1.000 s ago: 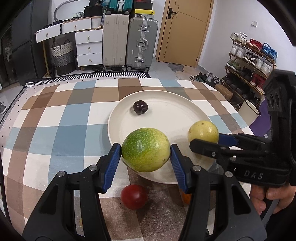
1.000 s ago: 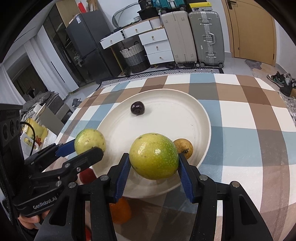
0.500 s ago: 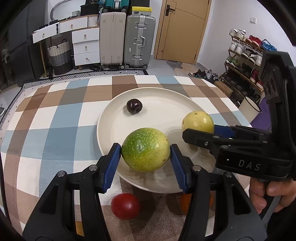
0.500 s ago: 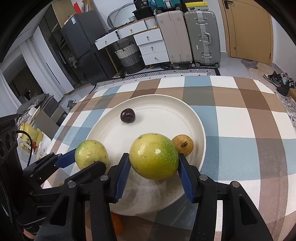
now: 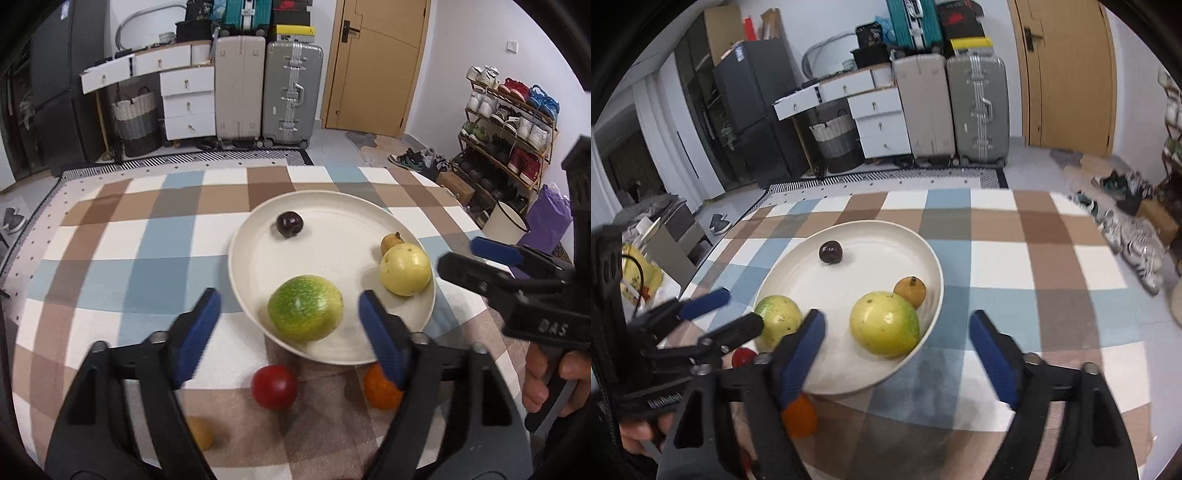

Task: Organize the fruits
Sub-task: 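Open both grippers and move them back toward the orange and tomatoes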

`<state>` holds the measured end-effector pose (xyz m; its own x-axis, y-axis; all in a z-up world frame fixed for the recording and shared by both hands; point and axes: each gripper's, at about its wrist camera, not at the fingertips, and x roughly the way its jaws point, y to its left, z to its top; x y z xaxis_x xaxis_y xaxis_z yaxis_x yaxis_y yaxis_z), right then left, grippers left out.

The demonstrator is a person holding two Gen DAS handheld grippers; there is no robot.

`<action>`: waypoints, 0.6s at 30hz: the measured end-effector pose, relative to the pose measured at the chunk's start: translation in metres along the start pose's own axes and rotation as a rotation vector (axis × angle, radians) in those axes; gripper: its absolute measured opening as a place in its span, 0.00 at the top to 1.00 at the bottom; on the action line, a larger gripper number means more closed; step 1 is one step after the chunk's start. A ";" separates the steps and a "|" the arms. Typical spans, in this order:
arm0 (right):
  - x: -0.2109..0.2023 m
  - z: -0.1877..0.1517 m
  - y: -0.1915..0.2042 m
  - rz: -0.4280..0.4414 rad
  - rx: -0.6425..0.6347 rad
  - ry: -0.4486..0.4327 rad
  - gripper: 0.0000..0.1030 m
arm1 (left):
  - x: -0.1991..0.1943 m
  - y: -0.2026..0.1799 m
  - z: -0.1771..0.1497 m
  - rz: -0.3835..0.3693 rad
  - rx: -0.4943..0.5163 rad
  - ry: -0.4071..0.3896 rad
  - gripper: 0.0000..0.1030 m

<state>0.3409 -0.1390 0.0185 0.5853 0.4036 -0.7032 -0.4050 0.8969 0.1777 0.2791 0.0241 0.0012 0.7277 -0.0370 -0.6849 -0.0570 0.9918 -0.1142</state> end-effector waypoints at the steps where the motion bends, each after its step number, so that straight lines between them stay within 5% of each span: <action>1: -0.007 -0.003 0.000 0.008 -0.008 -0.010 0.09 | -0.007 0.001 -0.002 0.007 0.000 -0.014 0.16; 4: -0.023 -0.012 -0.002 0.007 0.001 -0.052 0.02 | -0.026 0.008 -0.008 0.008 -0.018 -0.028 0.00; 18: -0.052 -0.055 0.015 0.044 -0.029 0.024 0.01 | -0.095 0.021 -0.060 0.038 -0.016 -0.024 0.01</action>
<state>0.2661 -0.1568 0.0197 0.5499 0.4376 -0.7114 -0.4501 0.8728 0.1889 0.1673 0.0409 0.0207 0.7412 0.0043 -0.6712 -0.0961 0.9904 -0.0998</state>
